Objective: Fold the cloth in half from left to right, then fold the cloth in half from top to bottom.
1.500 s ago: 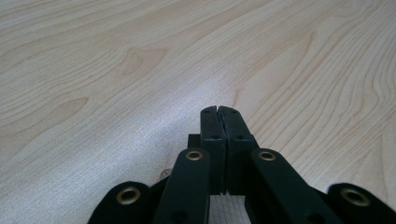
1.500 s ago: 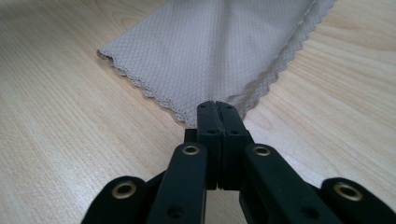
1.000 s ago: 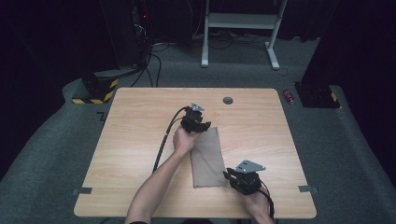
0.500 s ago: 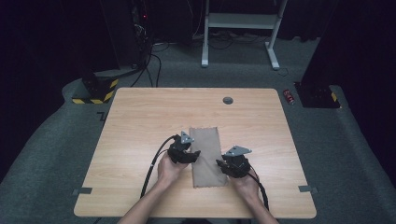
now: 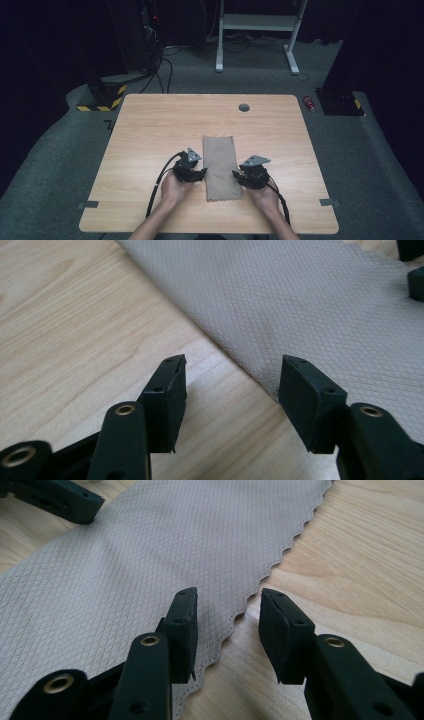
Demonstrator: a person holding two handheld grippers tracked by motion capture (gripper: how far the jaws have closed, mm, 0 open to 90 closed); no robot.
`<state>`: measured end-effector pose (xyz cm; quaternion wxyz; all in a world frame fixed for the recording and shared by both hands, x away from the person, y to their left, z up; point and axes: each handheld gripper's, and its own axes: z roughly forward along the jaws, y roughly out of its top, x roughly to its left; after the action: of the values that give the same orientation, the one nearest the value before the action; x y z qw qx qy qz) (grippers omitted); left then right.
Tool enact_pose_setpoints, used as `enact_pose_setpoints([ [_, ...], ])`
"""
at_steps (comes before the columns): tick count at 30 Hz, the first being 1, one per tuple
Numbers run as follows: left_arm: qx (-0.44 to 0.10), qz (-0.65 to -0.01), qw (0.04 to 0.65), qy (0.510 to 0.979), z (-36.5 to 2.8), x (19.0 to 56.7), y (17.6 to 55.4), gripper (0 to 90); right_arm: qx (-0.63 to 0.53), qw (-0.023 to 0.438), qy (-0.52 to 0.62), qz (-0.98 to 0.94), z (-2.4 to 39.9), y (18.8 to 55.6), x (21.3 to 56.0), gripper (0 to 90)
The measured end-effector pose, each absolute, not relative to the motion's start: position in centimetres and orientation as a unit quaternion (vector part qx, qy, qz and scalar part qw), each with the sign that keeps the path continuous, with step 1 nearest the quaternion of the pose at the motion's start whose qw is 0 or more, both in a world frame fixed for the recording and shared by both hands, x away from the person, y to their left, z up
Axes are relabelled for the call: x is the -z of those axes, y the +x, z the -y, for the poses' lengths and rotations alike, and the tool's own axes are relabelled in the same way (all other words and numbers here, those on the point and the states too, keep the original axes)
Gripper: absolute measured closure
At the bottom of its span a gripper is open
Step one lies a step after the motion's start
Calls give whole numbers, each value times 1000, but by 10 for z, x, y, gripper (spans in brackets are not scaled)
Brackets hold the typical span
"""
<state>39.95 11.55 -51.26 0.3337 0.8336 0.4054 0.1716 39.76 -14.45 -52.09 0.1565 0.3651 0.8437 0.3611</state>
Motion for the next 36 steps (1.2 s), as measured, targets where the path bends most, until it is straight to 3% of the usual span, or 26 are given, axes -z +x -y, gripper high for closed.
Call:
enact_pose_setpoints([
  [4, -154, -399, 364, 827, -112, 507, 386, 425, -370, 161, 361, -840, 146, 397, 523, 583],
  [26, -159, -383, 359, 836, -110, 521, 340, 381, -370, 162, 362, -840, 146, 396, 523, 583],
  [36, -162, -378, 357, 839, -112, 520, 336, 423, -369, 163, 369, -837, 145, 395, 523, 575],
])
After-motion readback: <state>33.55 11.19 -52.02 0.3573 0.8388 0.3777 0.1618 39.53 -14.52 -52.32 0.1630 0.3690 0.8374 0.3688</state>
